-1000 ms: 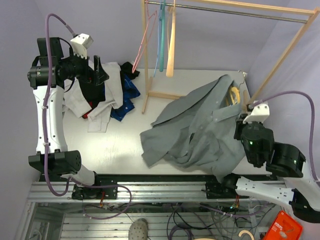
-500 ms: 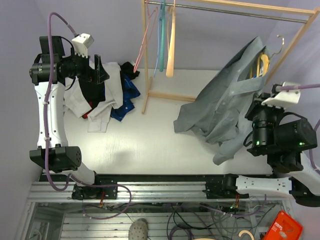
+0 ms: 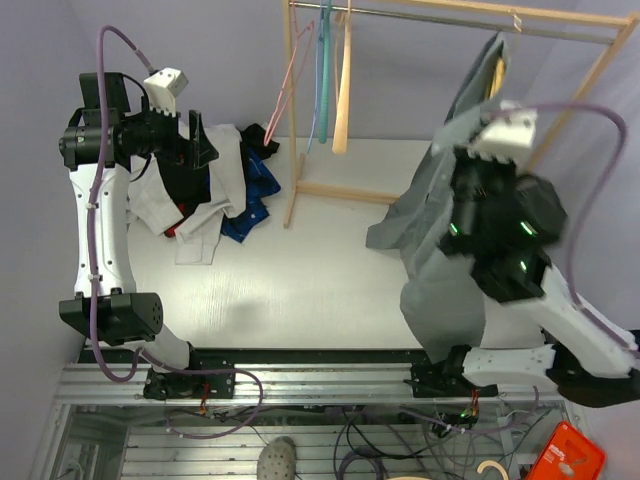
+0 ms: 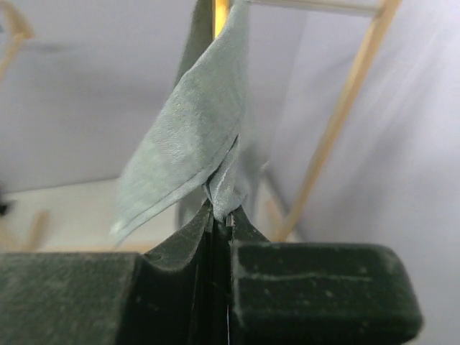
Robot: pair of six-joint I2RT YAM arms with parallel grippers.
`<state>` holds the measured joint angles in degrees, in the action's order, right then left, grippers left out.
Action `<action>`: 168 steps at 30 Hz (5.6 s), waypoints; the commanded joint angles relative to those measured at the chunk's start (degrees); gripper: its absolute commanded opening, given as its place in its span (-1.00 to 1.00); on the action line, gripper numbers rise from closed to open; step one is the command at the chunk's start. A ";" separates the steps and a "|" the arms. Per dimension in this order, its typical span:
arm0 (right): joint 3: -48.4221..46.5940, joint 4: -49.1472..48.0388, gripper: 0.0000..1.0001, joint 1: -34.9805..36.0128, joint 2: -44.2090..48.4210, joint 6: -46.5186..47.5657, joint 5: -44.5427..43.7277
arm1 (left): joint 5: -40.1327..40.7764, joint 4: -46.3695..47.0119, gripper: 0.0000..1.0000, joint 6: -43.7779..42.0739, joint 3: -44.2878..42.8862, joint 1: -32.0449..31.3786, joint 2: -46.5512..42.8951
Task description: Place the shirt on the hanger
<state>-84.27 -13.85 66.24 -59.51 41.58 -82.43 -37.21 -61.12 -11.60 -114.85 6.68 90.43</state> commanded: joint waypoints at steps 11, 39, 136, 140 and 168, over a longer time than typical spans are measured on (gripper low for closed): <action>-14.26 31.68 -1.00 -31.62 -18.86 -40.45 45.32 | 3.13 0.96 0.98 -0.71 1.98 0.40 -1.76; -13.90 48.35 -1.00 -55.48 -11.40 -38.37 81.64 | 5.32 2.34 0.98 -0.65 3.14 -2.67 -3.60; -30.03 37.29 -1.00 -91.81 -23.74 -61.18 110.60 | -23.16 95.99 0.98 15.17 35.45 -13.32 18.07; -26.36 36.23 -1.00 -91.81 -19.68 -60.73 111.00 | -26.03 112.41 0.98 21.10 30.27 -13.36 28.73; -25.85 32.76 -1.00 -91.79 -16.60 -62.42 116.32 | -30.22 99.64 -0.43 12.57 -2.86 -21.44 60.35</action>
<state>-108.90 26.76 -25.39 -78.24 -20.71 33.69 -65.32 35.99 -0.12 -116.55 -14.44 149.53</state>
